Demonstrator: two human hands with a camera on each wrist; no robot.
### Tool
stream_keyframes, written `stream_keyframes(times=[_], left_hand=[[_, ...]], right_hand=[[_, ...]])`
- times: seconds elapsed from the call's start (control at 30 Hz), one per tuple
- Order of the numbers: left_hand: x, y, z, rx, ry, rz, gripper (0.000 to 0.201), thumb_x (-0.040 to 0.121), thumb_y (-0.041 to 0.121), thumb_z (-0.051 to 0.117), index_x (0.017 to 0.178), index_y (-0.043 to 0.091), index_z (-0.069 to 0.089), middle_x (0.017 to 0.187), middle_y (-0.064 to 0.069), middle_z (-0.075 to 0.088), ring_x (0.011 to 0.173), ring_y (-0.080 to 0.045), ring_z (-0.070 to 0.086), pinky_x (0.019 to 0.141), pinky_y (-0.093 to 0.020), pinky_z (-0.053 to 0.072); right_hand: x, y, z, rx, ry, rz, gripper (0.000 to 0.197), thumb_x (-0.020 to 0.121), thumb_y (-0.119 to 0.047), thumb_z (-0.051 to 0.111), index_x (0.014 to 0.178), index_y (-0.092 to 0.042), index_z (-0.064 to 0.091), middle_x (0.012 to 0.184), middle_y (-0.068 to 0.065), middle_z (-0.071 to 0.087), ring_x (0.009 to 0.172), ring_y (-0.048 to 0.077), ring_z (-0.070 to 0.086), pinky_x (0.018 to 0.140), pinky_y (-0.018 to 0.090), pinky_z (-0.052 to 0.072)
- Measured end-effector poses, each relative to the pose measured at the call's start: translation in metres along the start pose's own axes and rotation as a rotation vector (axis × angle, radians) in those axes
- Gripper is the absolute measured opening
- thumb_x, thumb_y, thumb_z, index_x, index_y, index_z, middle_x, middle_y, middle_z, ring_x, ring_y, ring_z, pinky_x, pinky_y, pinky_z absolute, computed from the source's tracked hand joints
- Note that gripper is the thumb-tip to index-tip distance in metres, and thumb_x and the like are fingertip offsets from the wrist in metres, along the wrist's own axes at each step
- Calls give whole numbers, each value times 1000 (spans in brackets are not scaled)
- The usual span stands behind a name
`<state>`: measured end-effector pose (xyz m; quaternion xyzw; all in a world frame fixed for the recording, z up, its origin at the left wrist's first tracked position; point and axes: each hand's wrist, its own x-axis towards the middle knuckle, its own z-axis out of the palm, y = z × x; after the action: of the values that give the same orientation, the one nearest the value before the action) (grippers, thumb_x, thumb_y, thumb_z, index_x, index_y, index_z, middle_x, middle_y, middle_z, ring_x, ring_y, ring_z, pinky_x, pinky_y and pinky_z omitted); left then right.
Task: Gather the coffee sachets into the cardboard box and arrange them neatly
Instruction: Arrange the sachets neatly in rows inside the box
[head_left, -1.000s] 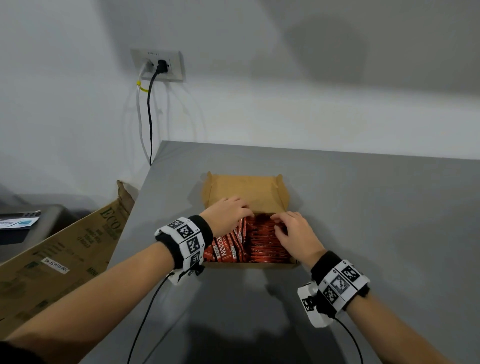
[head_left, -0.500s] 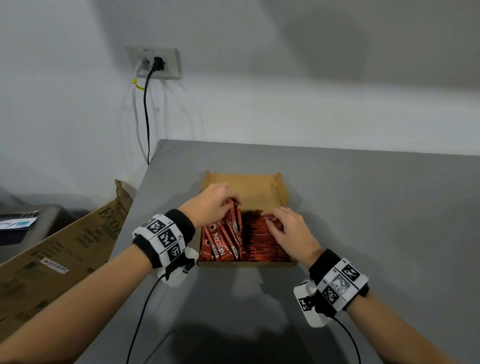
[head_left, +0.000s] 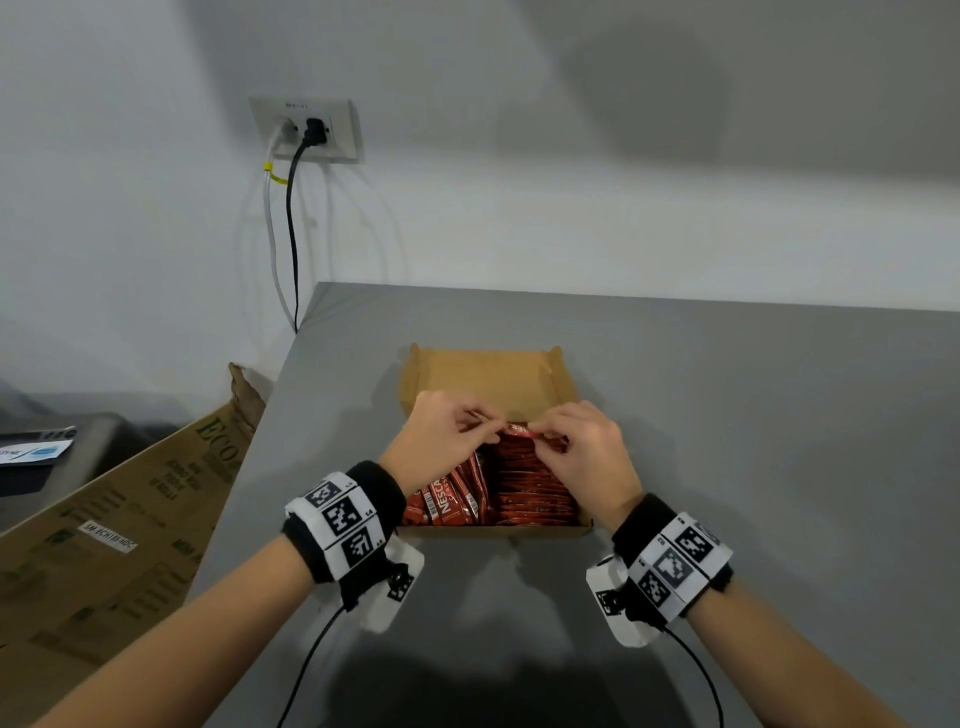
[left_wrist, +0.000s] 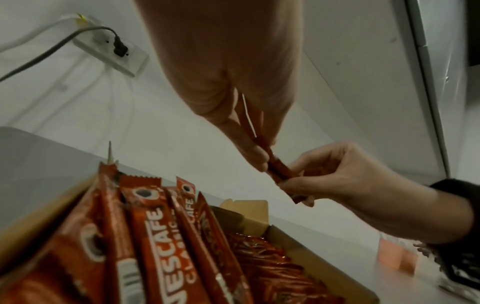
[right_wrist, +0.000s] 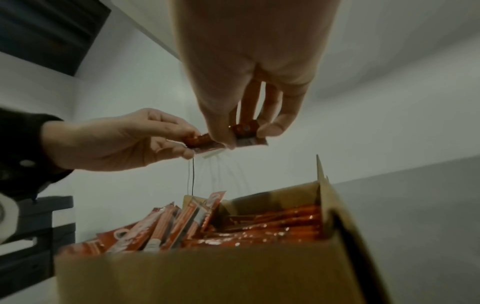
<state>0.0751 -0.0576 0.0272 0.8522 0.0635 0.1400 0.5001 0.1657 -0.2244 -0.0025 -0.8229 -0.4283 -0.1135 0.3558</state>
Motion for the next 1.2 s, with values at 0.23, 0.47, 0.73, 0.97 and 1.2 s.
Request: stream_keyframes(times=[0.23,0.47,0.73,0.97,1.2], left_hand=[[-15,-8,4,78,177,243,11,77,3,71,85,11,75,86,12,68,86,2,64,77,-13,52],[-19,-21,4,121,136,277,9,76,7,71,81,14,74,87,14,65,85,3,61,76,-10,49],[-10,-12,8,251,-9,209,29,86,16,64,115,17,62,101,12,59,83,2,55,80,-7,42],[-4,-6,16,157,195,63,7,86,12,64,87,17,58,79,8,62,72,0,59,68,-7,46],[-6,3,31,38,145,139,12,89,17,60,83,17,50,78,9,59,71,-5,60,65,-18,48]], right_hand=[[-10,4,-11,253,-197,196,52,79,-25,73,127,-19,55,113,-13,59,105,0,55,88,18,49],[-12,3,-11,246,-153,143,35,88,-9,62,122,-16,60,99,-13,60,88,-10,55,85,21,50],[-5,-1,-11,365,-157,181,49,85,-7,65,123,-33,48,91,-9,62,88,10,62,85,30,53],[-4,-11,-4,601,2,315,63,81,-8,69,129,-29,34,104,-3,61,85,8,66,81,19,53],[-5,-22,0,691,19,276,10,87,-7,61,90,-17,62,85,-1,68,79,10,66,74,21,52]])
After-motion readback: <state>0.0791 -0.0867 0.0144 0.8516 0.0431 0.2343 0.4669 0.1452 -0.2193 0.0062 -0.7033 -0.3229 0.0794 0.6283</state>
